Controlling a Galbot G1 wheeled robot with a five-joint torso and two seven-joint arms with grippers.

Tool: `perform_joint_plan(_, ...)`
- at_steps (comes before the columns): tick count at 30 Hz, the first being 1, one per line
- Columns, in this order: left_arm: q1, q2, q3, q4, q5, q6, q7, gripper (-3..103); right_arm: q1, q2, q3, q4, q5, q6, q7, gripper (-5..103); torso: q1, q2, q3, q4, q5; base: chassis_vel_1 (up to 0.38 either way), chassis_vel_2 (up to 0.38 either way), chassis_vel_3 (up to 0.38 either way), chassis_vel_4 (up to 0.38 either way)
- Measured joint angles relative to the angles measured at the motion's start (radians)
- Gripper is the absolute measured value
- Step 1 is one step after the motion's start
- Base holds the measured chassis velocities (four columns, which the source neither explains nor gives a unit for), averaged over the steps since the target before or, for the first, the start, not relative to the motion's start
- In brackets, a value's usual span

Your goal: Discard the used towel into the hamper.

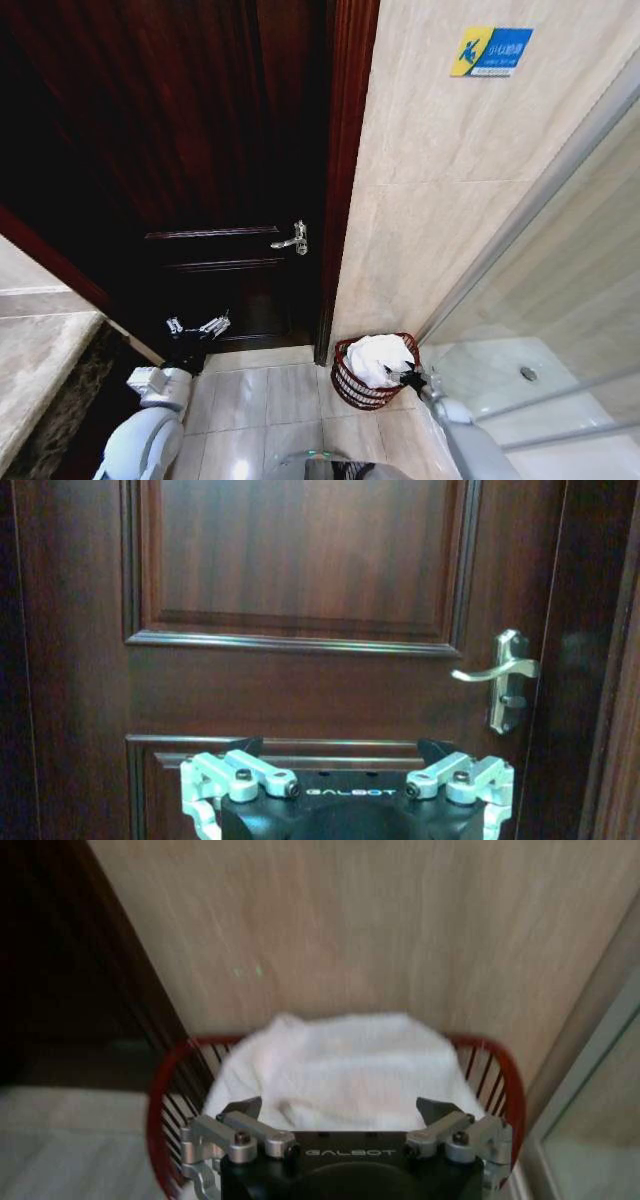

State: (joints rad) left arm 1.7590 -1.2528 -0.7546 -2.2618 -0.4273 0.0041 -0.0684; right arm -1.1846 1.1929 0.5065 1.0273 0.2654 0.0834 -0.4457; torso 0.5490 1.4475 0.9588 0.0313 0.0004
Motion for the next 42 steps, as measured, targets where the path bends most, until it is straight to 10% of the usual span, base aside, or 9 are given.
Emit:
perform_joint_plan(19, 0.000, 0.000, 0.000, 0.000, 0.000, 0.000, 0.000, 100, -0.528, 0.092, 0.286, 0.680, 0.146, 0.145, 0.096, 100, 0.000, 0.000, 0.000, -0.0002, -0.0008, 0.000, 0.000, 0.000, 0.000)
perform_joint_plan(42, 0.000, 0.000, 0.000, 0.000, 0.000, 0.000, 0.000, 100, -0.713, 0.242, 0.362, 1.153, 0.142, 0.203, 0.191, 100, 0.000, 0.000, 0.000, -0.0001, -0.0006, 0.000, 0.000, 0.000, 0.000)
